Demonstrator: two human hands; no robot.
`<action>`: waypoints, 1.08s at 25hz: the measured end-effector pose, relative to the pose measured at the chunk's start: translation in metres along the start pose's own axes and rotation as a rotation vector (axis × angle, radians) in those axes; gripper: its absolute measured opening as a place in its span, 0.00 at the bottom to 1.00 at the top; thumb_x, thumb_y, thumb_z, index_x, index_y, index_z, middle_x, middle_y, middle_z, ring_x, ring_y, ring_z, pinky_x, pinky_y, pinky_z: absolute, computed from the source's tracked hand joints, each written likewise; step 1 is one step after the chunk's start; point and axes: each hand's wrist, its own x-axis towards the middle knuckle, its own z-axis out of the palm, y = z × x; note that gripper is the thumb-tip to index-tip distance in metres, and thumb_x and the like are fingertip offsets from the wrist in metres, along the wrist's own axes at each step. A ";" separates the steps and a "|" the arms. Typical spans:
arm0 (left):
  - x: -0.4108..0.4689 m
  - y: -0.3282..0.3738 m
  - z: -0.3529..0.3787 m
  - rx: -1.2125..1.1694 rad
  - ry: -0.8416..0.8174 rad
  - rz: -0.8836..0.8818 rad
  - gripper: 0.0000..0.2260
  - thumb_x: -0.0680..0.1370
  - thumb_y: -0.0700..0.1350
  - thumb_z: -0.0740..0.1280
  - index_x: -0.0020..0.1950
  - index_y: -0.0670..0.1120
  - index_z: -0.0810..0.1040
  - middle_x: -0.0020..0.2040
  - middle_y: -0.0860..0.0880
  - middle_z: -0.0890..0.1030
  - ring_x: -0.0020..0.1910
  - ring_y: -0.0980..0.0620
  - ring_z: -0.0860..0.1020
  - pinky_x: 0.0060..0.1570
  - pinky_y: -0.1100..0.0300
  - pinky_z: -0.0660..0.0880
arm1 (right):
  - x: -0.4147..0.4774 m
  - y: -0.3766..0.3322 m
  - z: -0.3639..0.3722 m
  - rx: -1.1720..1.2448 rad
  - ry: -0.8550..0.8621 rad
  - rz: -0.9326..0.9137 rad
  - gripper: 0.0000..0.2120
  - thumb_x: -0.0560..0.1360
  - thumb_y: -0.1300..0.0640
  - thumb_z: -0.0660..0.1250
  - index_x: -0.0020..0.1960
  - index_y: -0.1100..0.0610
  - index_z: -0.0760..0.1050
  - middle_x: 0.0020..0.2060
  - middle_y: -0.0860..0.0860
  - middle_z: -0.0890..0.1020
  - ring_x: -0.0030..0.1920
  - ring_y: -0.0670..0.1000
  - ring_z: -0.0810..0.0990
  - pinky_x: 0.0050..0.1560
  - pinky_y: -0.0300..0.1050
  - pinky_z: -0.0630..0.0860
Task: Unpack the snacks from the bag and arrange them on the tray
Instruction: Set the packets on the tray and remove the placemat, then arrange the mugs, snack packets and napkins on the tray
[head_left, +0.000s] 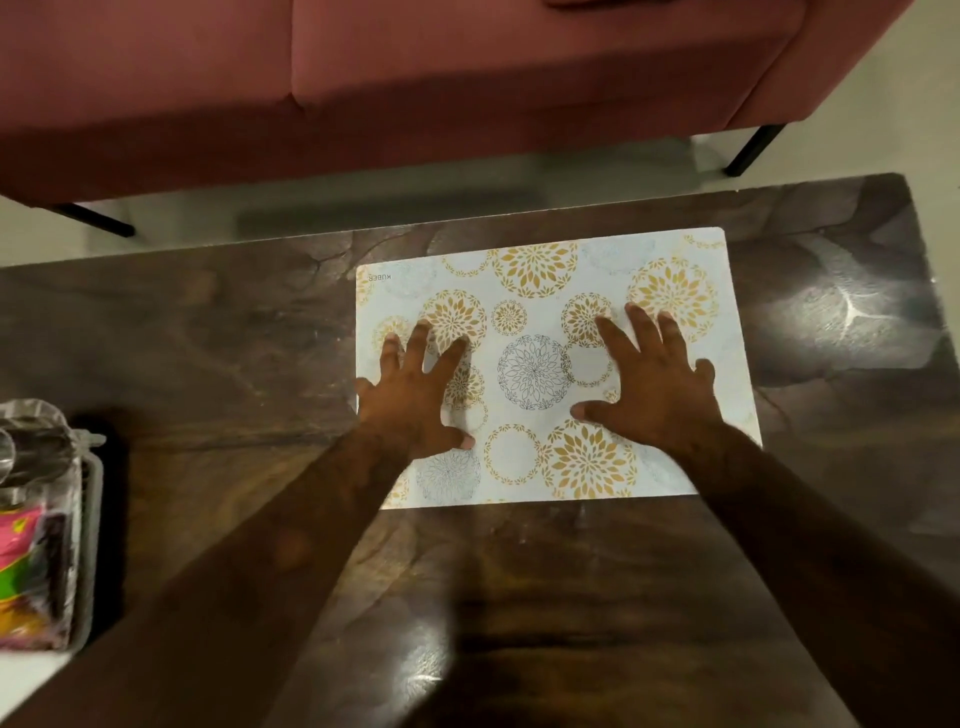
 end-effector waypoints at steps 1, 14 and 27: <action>0.002 -0.003 0.003 -0.031 -0.006 -0.004 0.56 0.64 0.69 0.75 0.80 0.64 0.40 0.82 0.51 0.34 0.80 0.37 0.38 0.69 0.25 0.58 | 0.001 0.003 0.003 -0.014 -0.012 0.009 0.55 0.66 0.25 0.68 0.81 0.40 0.42 0.83 0.47 0.41 0.82 0.59 0.41 0.72 0.76 0.56; -0.007 -0.013 -0.007 -0.164 0.104 0.021 0.46 0.70 0.65 0.72 0.81 0.58 0.51 0.83 0.48 0.48 0.81 0.40 0.50 0.70 0.30 0.61 | -0.003 -0.021 -0.010 0.020 0.028 0.072 0.53 0.66 0.31 0.74 0.81 0.42 0.49 0.83 0.49 0.46 0.82 0.58 0.46 0.74 0.73 0.53; -0.204 -0.314 0.011 -0.535 0.326 -0.199 0.09 0.74 0.46 0.65 0.53 0.52 0.80 0.51 0.49 0.84 0.54 0.45 0.81 0.50 0.52 0.78 | -0.101 -0.408 0.082 0.453 -0.284 -0.374 0.20 0.75 0.63 0.69 0.64 0.47 0.76 0.55 0.46 0.81 0.50 0.41 0.79 0.55 0.38 0.76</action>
